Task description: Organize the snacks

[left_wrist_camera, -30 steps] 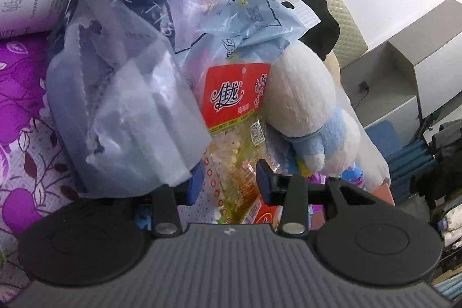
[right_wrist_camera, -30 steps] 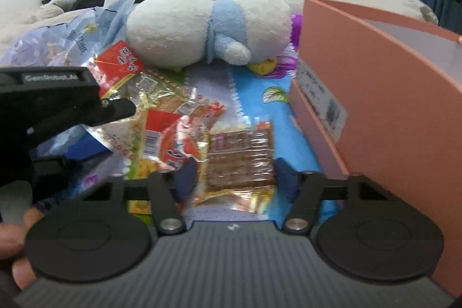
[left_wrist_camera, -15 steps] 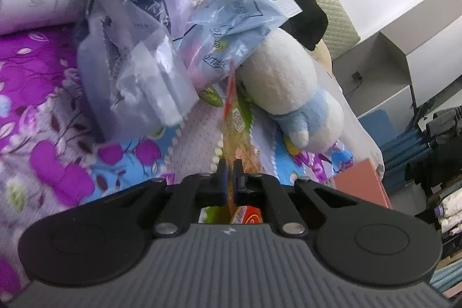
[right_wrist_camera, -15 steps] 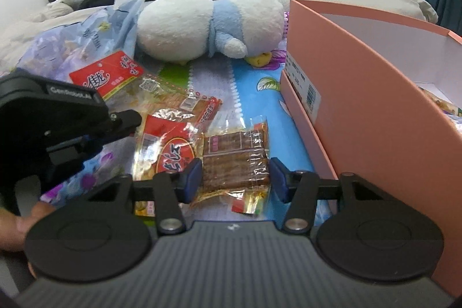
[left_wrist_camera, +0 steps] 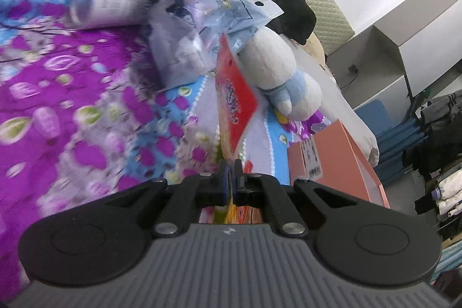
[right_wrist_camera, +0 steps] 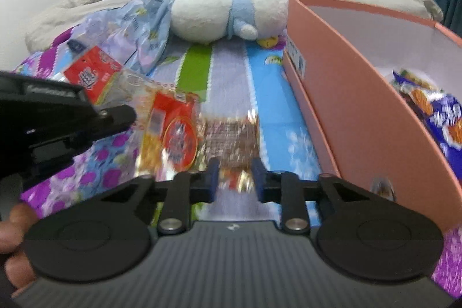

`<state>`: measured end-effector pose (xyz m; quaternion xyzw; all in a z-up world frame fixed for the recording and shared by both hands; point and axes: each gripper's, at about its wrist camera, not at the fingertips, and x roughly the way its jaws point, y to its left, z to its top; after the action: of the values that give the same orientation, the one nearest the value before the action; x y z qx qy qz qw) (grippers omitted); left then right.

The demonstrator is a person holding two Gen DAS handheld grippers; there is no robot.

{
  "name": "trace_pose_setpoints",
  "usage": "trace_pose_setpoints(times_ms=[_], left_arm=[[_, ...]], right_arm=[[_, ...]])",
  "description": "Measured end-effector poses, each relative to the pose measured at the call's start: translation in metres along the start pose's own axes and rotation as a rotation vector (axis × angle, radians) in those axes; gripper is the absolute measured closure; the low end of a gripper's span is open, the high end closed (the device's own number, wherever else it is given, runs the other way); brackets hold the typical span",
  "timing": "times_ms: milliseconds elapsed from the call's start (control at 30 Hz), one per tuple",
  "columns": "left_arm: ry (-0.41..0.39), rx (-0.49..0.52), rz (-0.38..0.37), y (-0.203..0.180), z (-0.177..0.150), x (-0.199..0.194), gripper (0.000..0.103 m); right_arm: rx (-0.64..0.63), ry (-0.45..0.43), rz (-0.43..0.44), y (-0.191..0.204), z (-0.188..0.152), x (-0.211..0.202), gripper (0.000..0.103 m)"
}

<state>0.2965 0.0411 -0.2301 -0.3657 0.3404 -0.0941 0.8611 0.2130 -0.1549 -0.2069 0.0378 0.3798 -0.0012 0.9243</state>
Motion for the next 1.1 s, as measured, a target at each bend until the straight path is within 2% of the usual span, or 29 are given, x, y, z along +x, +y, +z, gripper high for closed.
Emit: trace_pose_setpoints(times_ms=[233, 333, 400, 433, 533, 600, 767, 833, 867, 900, 1067, 1100], left_arm=[[-0.022, 0.017, 0.015, 0.011, -0.017, -0.055, 0.101], [-0.016, 0.000, 0.012, 0.022, -0.020, -0.069, 0.101], [-0.015, 0.004, 0.016, 0.027, -0.023, -0.075, 0.101], [-0.016, 0.002, 0.017, 0.028, -0.024, -0.076, 0.101], [-0.022, -0.014, 0.011, 0.035, -0.024, -0.083, 0.101], [-0.027, -0.019, 0.007, 0.039, -0.023, -0.087, 0.101], [-0.022, -0.035, -0.003, 0.050, -0.024, -0.097, 0.101], [-0.018, -0.039, 0.000, 0.056, -0.026, -0.101, 0.101], [-0.017, -0.046, -0.002, 0.059, -0.027, -0.102, 0.101], [-0.016, -0.054, -0.005, 0.062, -0.028, -0.104, 0.101], [-0.012, -0.077, -0.024, 0.074, -0.032, -0.114, 0.101], [-0.013, -0.077, -0.023, 0.074, -0.032, -0.115, 0.101]], right_arm=[[-0.062, -0.038, 0.047, 0.010, -0.010, -0.029, 0.079], [-0.138, -0.035, 0.077, 0.021, -0.015, -0.030, 0.076], [-0.213, -0.030, 0.101, 0.030, -0.019, -0.027, 0.052], [-0.248, -0.040, 0.092, 0.035, -0.021, -0.027, 0.049], [-0.370, -0.066, 0.035, 0.048, -0.026, -0.019, 0.049], [-0.400, -0.063, -0.001, 0.050, -0.024, -0.010, 0.049], [-0.252, -0.052, -0.030, 0.031, -0.006, 0.007, 0.048], [-0.191, -0.060, -0.048, 0.024, -0.001, 0.015, 0.039], [-0.172, -0.063, -0.058, 0.022, 0.001, 0.021, 0.029], [-0.158, -0.059, -0.071, 0.020, 0.004, 0.027, 0.025], [-0.082, -0.002, -0.066, 0.013, 0.012, 0.056, 0.025], [-0.073, -0.006, -0.060, 0.012, 0.012, 0.060, 0.020]])
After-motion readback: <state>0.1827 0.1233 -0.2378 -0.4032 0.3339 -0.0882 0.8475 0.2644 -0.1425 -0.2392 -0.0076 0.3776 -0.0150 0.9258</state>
